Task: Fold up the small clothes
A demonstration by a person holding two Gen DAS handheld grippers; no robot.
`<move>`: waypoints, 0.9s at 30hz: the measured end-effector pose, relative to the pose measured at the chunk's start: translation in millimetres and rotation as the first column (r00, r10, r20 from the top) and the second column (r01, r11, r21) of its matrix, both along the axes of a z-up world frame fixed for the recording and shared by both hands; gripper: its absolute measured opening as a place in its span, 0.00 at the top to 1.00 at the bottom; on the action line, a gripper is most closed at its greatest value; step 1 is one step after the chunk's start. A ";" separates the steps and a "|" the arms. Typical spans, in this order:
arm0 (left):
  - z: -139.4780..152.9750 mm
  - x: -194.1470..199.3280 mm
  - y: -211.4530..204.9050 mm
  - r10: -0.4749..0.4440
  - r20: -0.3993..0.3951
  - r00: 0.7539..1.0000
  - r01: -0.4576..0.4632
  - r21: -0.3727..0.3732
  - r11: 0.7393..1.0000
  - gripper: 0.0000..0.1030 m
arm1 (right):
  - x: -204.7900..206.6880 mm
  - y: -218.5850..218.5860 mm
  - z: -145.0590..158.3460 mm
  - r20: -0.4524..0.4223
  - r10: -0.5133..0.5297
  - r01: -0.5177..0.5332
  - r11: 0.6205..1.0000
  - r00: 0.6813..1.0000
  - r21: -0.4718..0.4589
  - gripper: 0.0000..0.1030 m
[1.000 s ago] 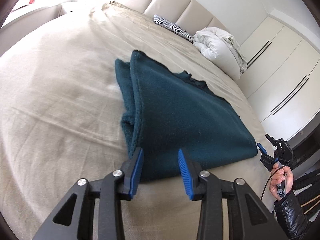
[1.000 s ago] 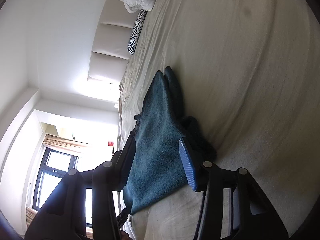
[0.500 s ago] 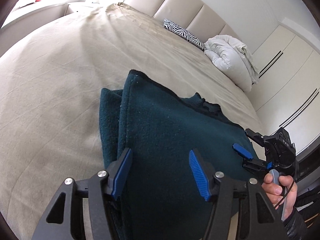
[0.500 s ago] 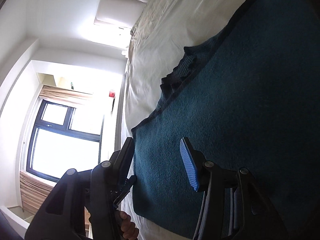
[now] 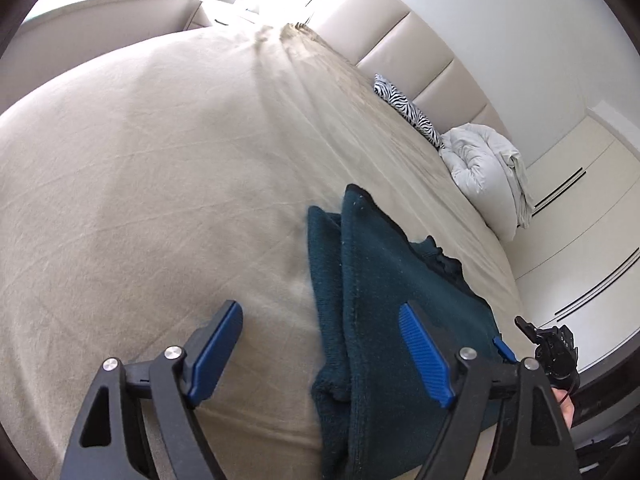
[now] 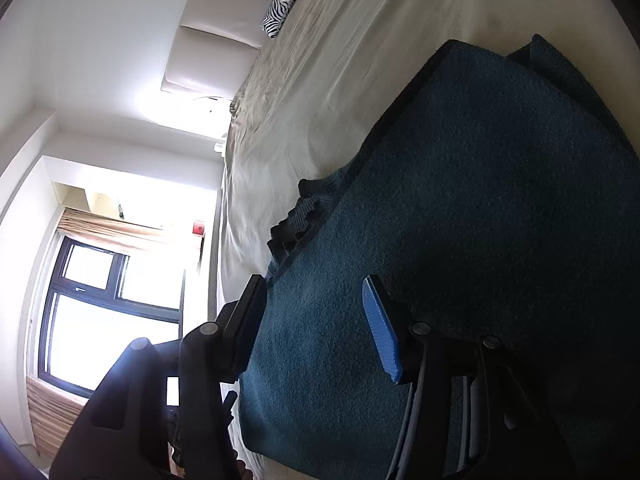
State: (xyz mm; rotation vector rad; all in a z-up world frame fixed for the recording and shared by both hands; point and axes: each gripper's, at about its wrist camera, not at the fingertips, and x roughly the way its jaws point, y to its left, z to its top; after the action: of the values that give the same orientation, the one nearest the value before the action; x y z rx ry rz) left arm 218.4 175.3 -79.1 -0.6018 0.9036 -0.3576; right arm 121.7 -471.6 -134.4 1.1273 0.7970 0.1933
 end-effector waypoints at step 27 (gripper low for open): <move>-37.9 23.7 -23.8 -0.260 -0.288 0.922 0.153 -0.345 0.926 0.48 | 79.8 188.5 -14.3 -0.019 0.424 -0.420 0.902 0.906 0.105 0.51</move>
State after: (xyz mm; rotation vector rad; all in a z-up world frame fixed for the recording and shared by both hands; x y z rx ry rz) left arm 242.1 151.6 -117.0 -0.8817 1.2513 -0.6160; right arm 201.5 -283.1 -148.7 1.0406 1.0744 0.5804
